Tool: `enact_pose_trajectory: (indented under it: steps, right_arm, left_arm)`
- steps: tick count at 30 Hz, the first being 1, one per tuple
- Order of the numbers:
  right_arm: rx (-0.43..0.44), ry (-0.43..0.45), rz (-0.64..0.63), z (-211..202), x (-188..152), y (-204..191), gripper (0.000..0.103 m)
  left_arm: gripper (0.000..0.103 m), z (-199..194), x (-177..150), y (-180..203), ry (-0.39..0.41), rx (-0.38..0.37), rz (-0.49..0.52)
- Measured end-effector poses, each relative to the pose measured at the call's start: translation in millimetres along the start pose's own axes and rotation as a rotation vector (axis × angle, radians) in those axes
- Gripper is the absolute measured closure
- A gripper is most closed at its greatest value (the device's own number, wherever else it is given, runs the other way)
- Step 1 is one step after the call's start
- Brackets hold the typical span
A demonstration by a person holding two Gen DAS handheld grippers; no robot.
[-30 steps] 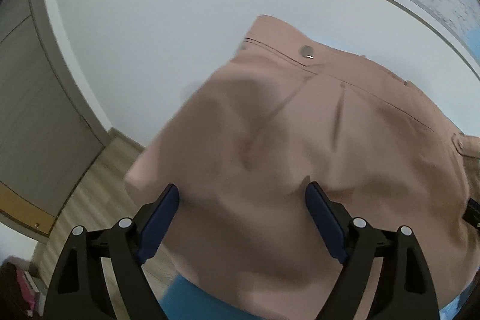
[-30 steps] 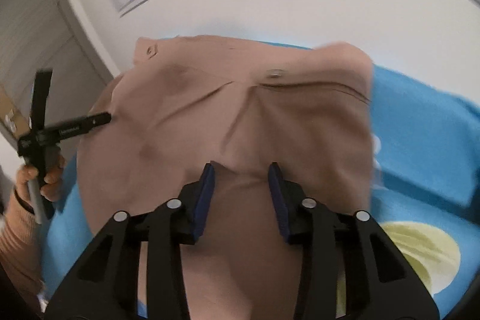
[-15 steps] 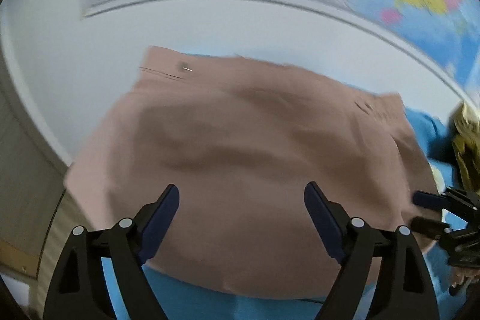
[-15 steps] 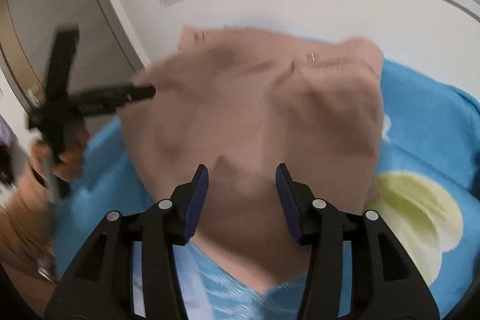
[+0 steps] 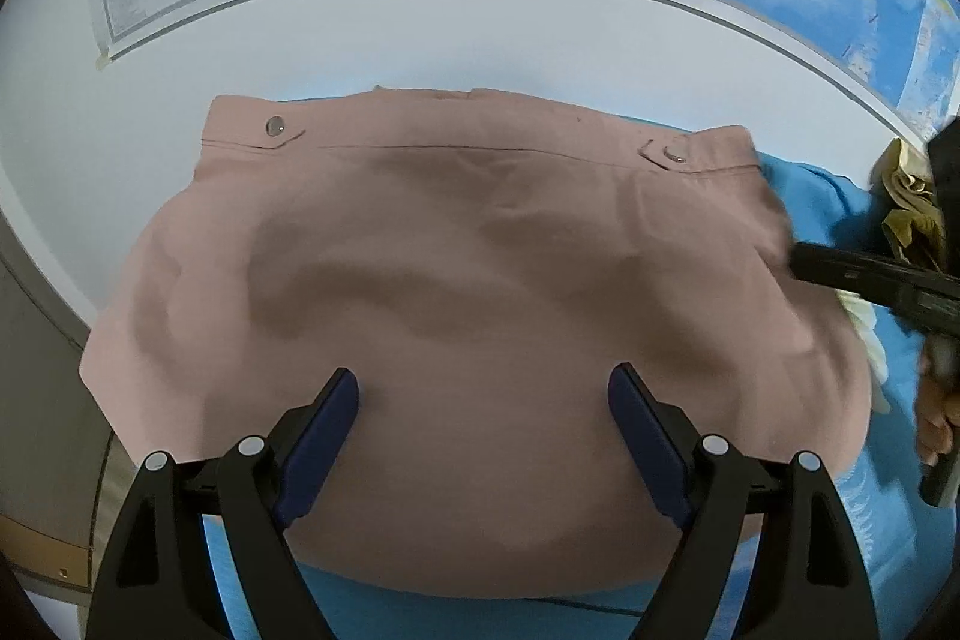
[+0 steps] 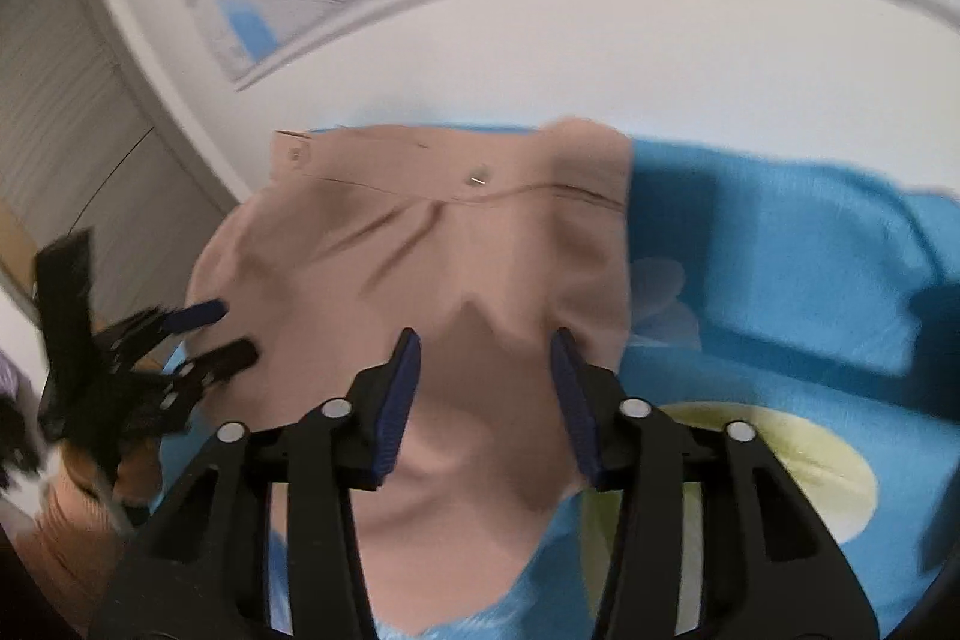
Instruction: Fold large clothes
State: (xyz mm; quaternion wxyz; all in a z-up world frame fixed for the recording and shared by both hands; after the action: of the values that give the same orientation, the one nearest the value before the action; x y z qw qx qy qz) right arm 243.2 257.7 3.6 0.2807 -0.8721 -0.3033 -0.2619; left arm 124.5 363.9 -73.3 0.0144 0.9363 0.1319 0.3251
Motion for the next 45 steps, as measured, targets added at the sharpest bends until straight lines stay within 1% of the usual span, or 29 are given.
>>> enact_pose_trajectory:
  steps: [2, 4, 9, 11, 13, 16, 18, 21, 23, 24, 27, 31, 33, 35, 37, 40, 41, 43, 45]
  right_arm:
    - [-0.011, -0.009, 0.01, 4, -2, 5, 0.073]
    - [-0.011, -0.008, -0.001, 2, -5, 2, 0.072]
    - [-0.028, 0.037, -0.091, -11, -5, -22, 0.062]
    - [-0.033, 0.054, -0.14, -18, -9, -35, 0.061]
    - [-0.015, 0.058, -0.172, -22, -15, -44, 0.061]
    - [-0.021, 0.033, -0.245, -22, -28, -59, 0.061]
    - [-0.04, 0.015, -0.284, -17, -33, -65, 0.061]
    - [-0.047, -0.01, -0.277, -8, -42, -61, 0.061]
    - [-0.085, -0.011, -0.295, -6, -47, -58, 0.061]
    - [-0.085, -0.014, -0.293, -5, -50, -57, 0.061]
    - [-0.087, -0.022, -0.271, -8, -53, -54, 0.061]
    - [-0.109, -0.035, -0.247, -15, -58, -46, 0.061]
    - [-0.11, -0.015, -0.256, -26, -59, -50, 0.06]
    - [-0.076, 0.02, -0.278, -40, -61, -60, 0.058]
    - [-0.055, 0.031, -0.311, -44, -63, -72, 0.058]
    - [-0.057, 0.003, -0.374, -34, -73, -89, 0.059]
    - [-0.063, -0.014, -0.381, -29, -76, -90, 0.059]
    - [-0.074, -0.035, -0.37, -21, -83, -85, 0.059]
    - [-0.072, -0.038, -0.352, -21, -88, -80, 0.056]
  left_arm:
    - [0.021, 5, 0, 1, 0.0, 0.001, 0.002]
    - [0.021, 6, 0, 3, 0.005, 0.01, 0.009]
    - [0.021, 2, -3, 8, 0.019, 0.03, 0.022]
    - [0.02, -1, -5, 9, 0.024, 0.04, 0.022]
    - [0.018, -5, -9, 10, 0.036, 0.051, 0.03]
    - [0.017, -8, -16, 12, 0.036, 0.055, 0.035]
    - [0.016, -9, -20, 13, 0.03, 0.054, 0.032]
    - [0.015, -5, -27, 14, 0.011, 0.064, 0.031]
    - [0.015, -2, -30, 11, -0.006, 0.07, 0.012]
    - [0.015, -2, -31, 11, -0.008, 0.073, 0.007]
    - [0.015, -5, -34, 12, -0.006, 0.083, 0.009]
    - [0.013, -7, -39, 5, -0.014, 0.085, -0.021]
    - [0.013, -11, -40, 1, -0.008, 0.081, -0.035]
    - [0.014, -20, -42, -1, 0.019, 0.06, -0.048]
    - [0.014, -24, -44, 3, 0.033, 0.044, -0.032]
    - [0.014, -23, -49, 11, 0.026, 0.027, -0.015]
    - [0.014, -21, -50, 13, 0.019, 0.033, -0.01]
    - [0.014, -16, -53, 13, 0.003, 0.043, -0.025]
    - [0.014, -11, -55, 12, -0.01, 0.049, -0.038]
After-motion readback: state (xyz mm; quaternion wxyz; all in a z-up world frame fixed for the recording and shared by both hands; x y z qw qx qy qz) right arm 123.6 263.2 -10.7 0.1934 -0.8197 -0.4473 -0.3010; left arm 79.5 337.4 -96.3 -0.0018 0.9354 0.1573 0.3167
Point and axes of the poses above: each gripper's, at about its wrist camera, not at the fingertips, and z roughly the way its jaws point, y to its right, x to its top, the point moved 4 cm from there along z, roughly the way its jaws point, and after that the axes turned 9 degrees about -z, right-handed, at the moved point
